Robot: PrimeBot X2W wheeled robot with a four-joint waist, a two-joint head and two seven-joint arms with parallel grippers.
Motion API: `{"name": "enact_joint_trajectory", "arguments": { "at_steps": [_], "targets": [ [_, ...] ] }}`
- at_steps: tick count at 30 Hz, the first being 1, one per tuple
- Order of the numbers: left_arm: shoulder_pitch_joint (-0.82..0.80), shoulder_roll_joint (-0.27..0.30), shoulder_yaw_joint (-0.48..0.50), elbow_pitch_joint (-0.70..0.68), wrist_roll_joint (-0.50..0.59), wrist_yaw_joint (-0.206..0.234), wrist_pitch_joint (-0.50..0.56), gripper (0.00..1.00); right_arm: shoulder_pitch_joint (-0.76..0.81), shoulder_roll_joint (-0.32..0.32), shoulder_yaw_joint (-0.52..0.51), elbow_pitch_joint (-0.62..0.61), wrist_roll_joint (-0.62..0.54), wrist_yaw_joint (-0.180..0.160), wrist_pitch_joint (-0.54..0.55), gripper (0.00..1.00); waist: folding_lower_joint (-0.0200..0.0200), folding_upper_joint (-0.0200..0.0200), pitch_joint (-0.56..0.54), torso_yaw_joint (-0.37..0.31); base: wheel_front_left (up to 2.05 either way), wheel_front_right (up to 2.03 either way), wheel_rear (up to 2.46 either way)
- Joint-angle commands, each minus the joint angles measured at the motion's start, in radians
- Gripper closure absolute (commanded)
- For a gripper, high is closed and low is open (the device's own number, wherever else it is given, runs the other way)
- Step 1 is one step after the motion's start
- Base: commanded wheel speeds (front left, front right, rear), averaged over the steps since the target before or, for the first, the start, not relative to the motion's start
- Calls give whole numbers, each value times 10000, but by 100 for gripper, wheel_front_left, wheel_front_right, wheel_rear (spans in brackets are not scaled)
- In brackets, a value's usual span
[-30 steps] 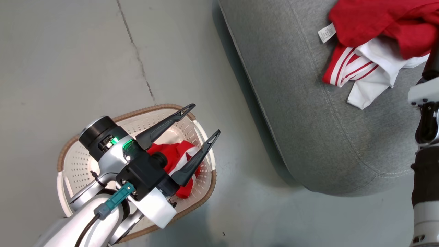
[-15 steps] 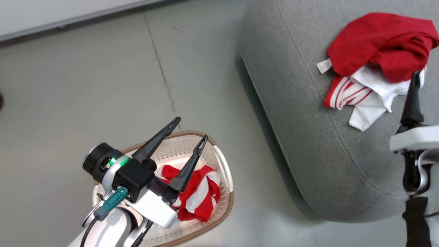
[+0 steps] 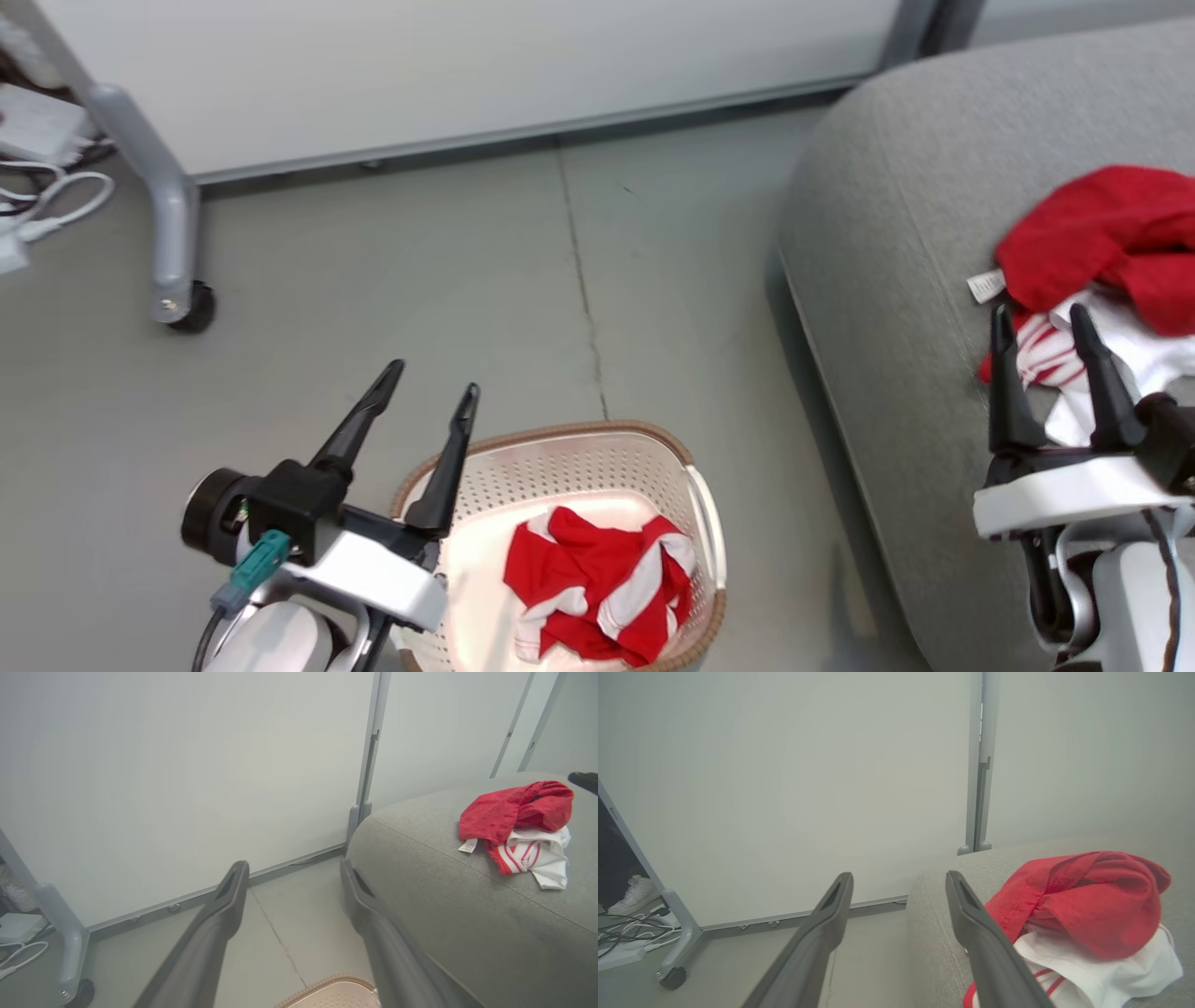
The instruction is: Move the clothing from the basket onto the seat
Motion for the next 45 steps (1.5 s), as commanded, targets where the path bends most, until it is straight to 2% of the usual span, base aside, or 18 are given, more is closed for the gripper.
{"name": "enact_joint_trajectory", "arguments": {
  "at_steps": [1, 12, 23, 28, 35, 39, 45],
  "targets": [
    [153, 44, 157, 89, -114, 117, -84, 0, 246, -77, 115, -163, 71, 16, 81, 0, 0, 0, -492, 507, 0, 0, 0],
    [865, 111, 930, 361, -389, 647, -219, 0, 1421, -79, 873, -1052, 408, 16, 714, 0, 0, 0, -1194, 1379, 0, 0, 0],
    [1697, 160, 1731, 304, -731, 927, -267, 0, 2275, -77, 965, -1514, 438, 16, 1102, 0, 0, 0, -1818, 1695, 0, 0, 0],
    [1938, 220, 2254, 63, -717, 767, -267, 0, 2604, -74, 855, -1692, 443, 16, 1217, 0, 0, 0, -1940, 1710, 0, 0, 0],
    [2305, 135, 2984, -157, -297, 124, -271, 0, 2919, -77, 770, -1867, 414, 16, 1370, 0, 0, 0, -2052, 1642, 0, 0, 0],
    [2600, -97, 3236, -85, 37, -185, -272, 0, 3013, -75, 769, -1903, 383, 16, 1417, 0, 0, 0, -2119, 1597, 0, 0, 0],
    [2789, -371, 3386, 52, 428, -412, -272, 0, 3130, -74, 735, -1955, 344, 16, 1441, 0, 0, 0, -2162, 1539, 0, 0, 0]
  ]
}}
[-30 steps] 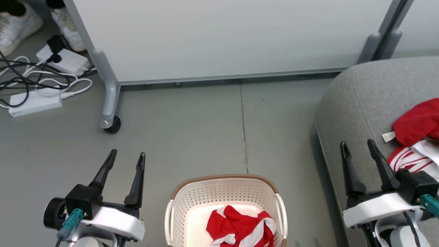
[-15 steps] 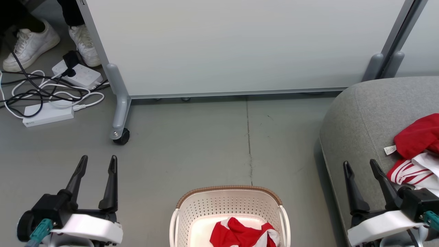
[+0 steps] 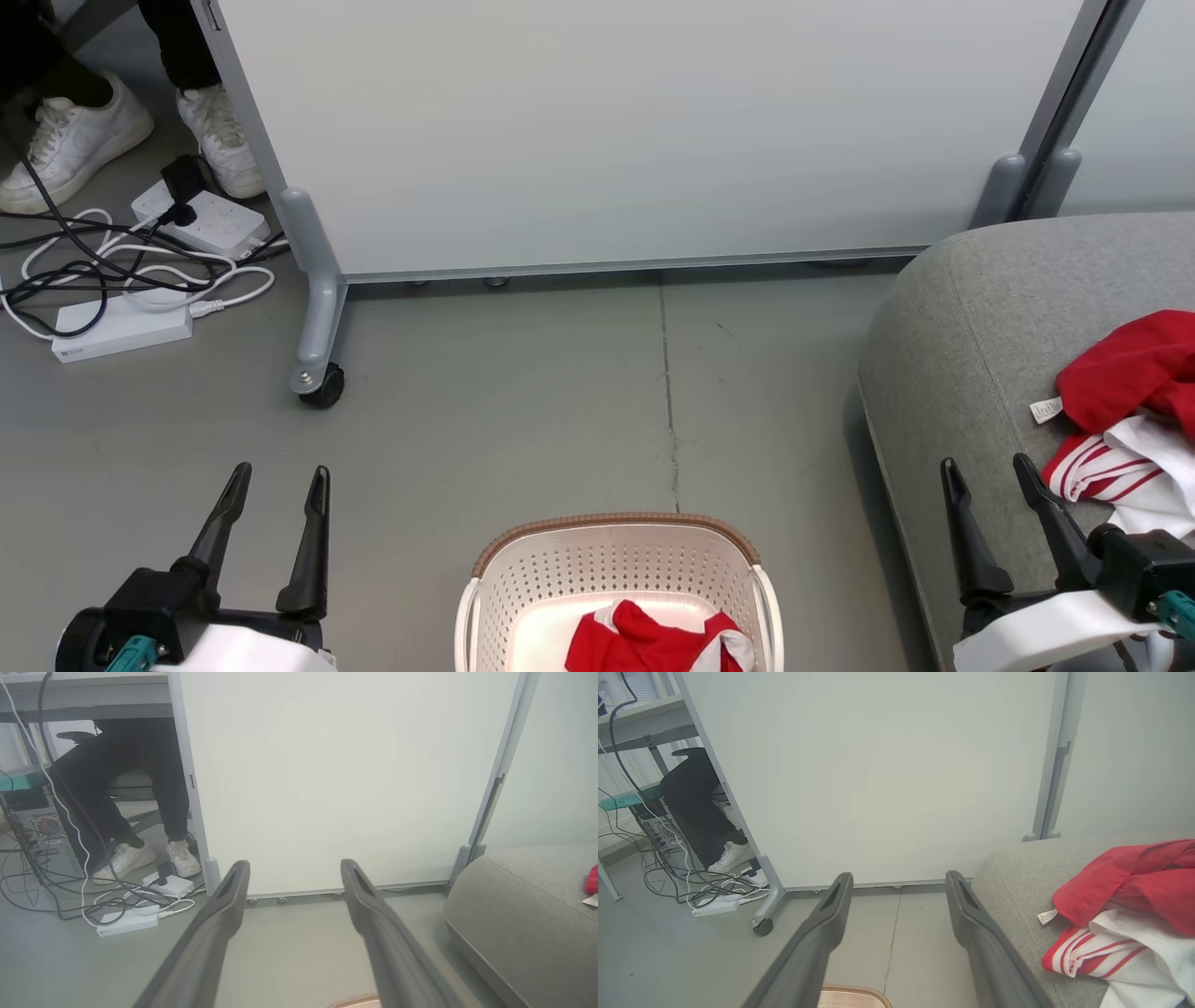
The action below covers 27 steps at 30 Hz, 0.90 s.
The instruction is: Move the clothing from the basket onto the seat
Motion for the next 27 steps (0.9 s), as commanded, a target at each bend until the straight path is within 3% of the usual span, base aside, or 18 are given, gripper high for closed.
{"name": "enact_joint_trajectory", "arguments": {
  "at_steps": [1, 27],
  "targets": [
    [110, -15, 79, 40, 83, -41, -42, 0, 129, -62, -19, -42, -62, 16, 28, 0, 0, 0, -5, -18, 0, 0, 0],
    [87, -744, 603, 899, 903, -668, -43, 0, 34, -62, -36, -207, -99, 16, 110, 0, 0, 0, -18, -106, 0, 0, 0]
  ]
}}
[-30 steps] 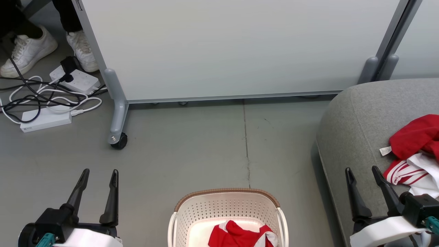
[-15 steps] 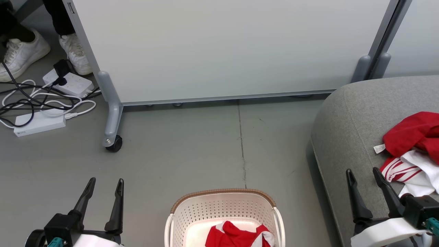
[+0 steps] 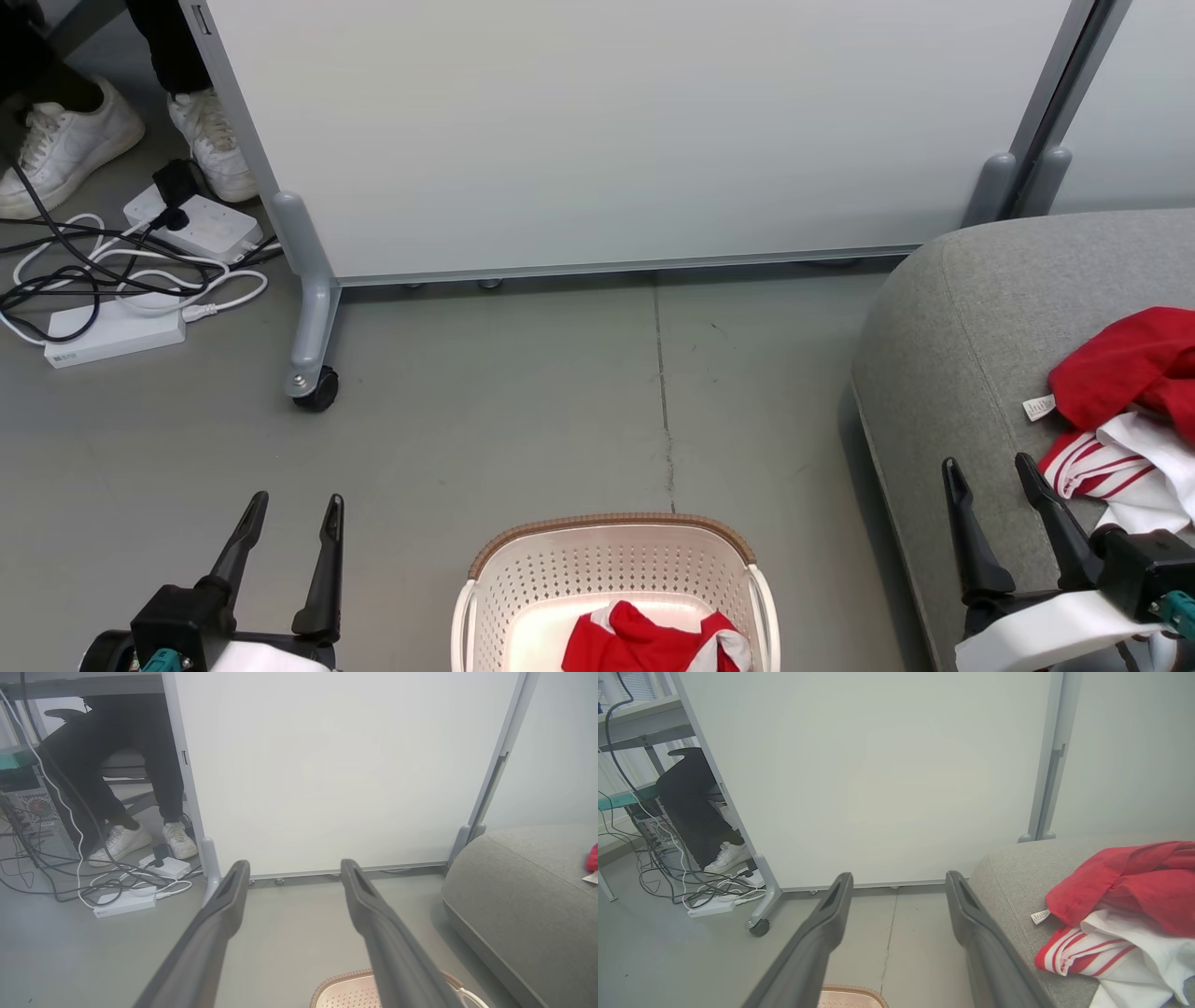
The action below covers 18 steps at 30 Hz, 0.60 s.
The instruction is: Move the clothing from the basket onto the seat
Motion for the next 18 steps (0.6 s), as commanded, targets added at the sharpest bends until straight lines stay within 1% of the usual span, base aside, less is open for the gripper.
{"name": "enact_joint_trajectory", "arguments": {
  "at_steps": [1, 9, 14, 18],
  "targets": [
    [-42, -6, 61, 30, 71, -75, -43, 0, -44, -62, -4, -72, -32, 17, 38, 0, 0, -1, 2, 7, 0, 0, 0],
    [-315, -239, 11, 81, 313, -270, -44, 0, -106, -62, -22, -183, -69, 17, 97, 0, 0, -1, 143, 34, 0, 0, 0],
    [-854, -377, -488, 303, 679, -602, -44, 0, -335, -62, 52, -441, -141, 17, 176, 0, 0, -1, 628, -72, 0, 0, 0],
    [-1536, -570, -1123, 742, 957, -914, -42, 0, -642, -64, 135, -735, -265, 17, 235, 0, 0, -1, 1302, -281, 0, 0, 0]
  ]
}}
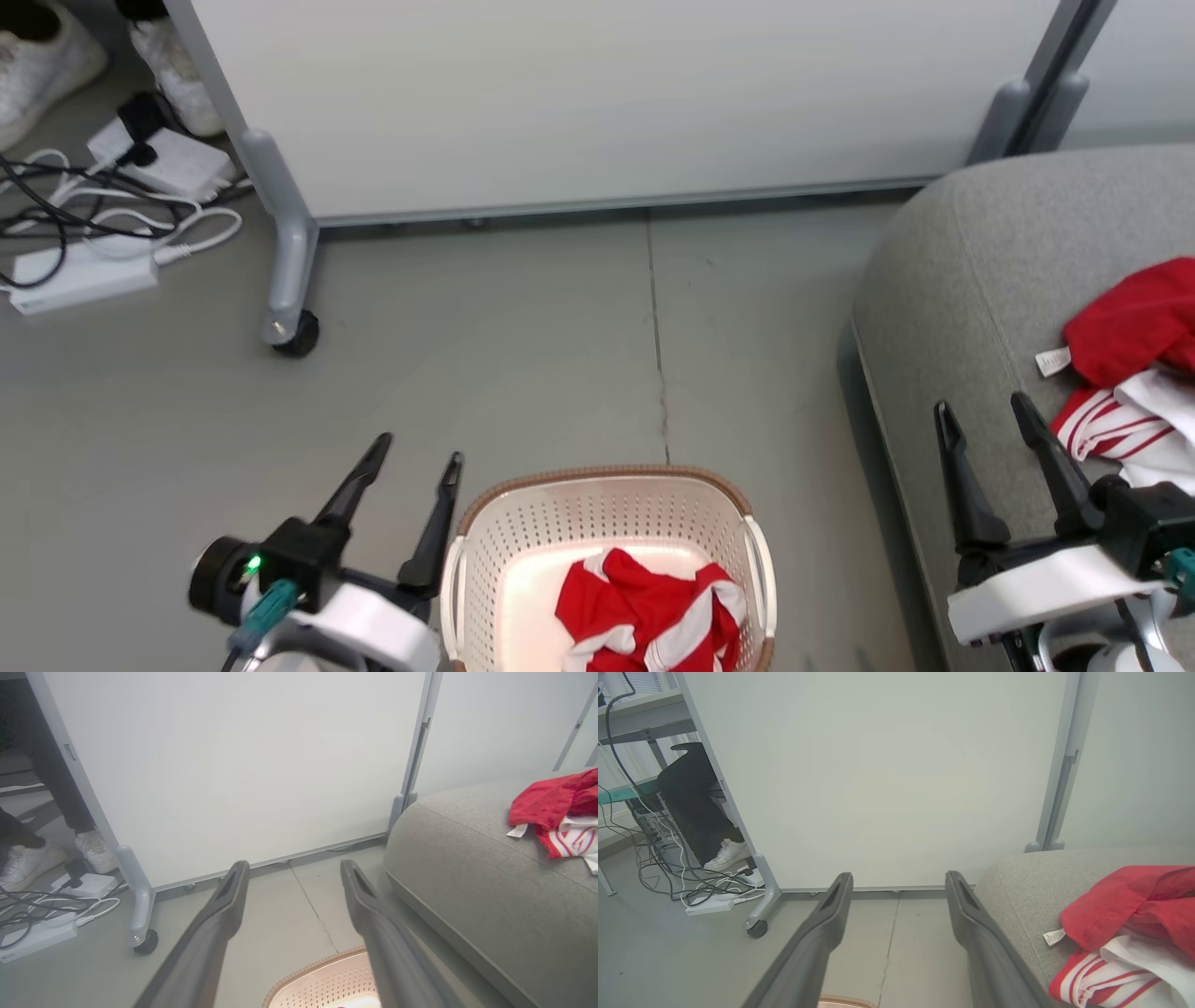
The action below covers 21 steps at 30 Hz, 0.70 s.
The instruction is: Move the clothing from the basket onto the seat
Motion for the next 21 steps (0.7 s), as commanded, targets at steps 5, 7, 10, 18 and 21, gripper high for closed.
{"name": "enact_joint_trajectory", "arguments": {
  "at_steps": [5, 7, 10, 18, 21],
  "targets": [
    [-1363, -219, -964, 1049, 282, -365, -30, 0, -722, -61, 127, -568, -158, 18, -17, 0, 0, 0, 1806, -705, 0, 0, 0],
    [-1768, -248, -1261, 1388, 288, -431, -30, 0, -936, -61, 177, -749, -186, 17, -62, 0, 0, 0, 2378, -917, 0, 0, 0],
    [-2443, -244, -1721, 1987, 187, -507, -30, 0, -1244, -57, 242, -962, -188, 17, -190, 0, 0, 0, 3247, -1253, 0, 0, 0],
    [-4064, 299, -3343, 3439, -607, -503, -28, 0, -1958, -52, 686, -1367, 150, 17, -832, 0, 0, 0, 5340, -2375, 0, 0, 0],
    [-4679, 540, -3854, 4165, -882, -505, -24, 0, -2146, -48, 880, -1495, 293, 18, -1081, 0, 0, 0, 6076, -2797, 0, 0, 0]
  ]
}}
